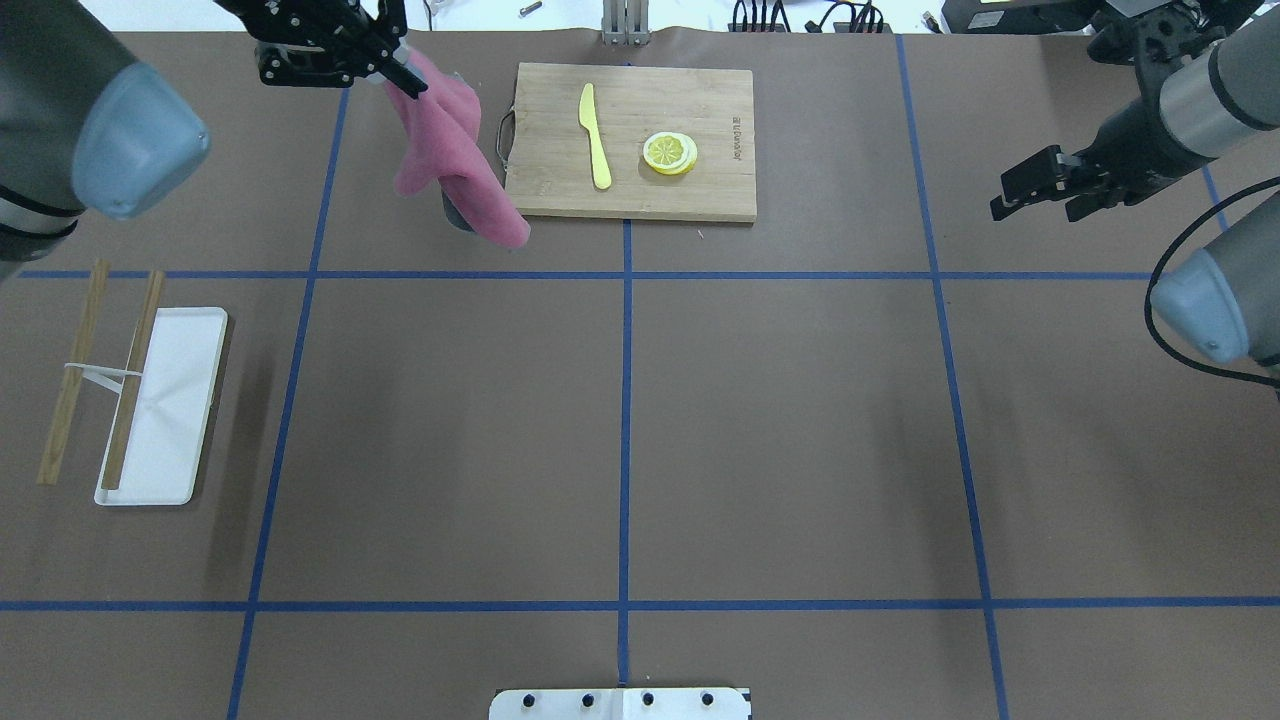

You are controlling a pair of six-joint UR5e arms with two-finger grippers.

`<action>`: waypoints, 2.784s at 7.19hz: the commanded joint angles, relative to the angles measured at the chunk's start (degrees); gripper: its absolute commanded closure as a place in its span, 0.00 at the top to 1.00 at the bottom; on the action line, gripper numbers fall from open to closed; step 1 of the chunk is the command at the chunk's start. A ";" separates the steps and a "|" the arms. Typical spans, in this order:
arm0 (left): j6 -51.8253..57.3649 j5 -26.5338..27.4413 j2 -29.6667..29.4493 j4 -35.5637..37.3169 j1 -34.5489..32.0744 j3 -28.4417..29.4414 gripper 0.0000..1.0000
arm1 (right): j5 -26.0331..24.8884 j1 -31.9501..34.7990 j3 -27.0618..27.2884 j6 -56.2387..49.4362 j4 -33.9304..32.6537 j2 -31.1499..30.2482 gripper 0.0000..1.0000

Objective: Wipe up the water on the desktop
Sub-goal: 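Bring the right gripper to the hanging cloth and grasp it below the left gripper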

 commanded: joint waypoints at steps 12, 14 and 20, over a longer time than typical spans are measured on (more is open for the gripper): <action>-26.53 8.49 -4.79 -8.69 7.16 0.39 0.00 | -57.00 -37.40 11.80 10.71 20.57 10.42 1.00; -27.67 8.49 -4.79 -8.68 7.95 0.03 0.00 | -60.61 -38.45 11.28 7.46 20.57 10.51 1.00; -29.87 8.67 -3.64 -8.60 10.85 -3.30 0.00 | -61.86 -38.54 10.22 7.45 20.39 13.06 1.00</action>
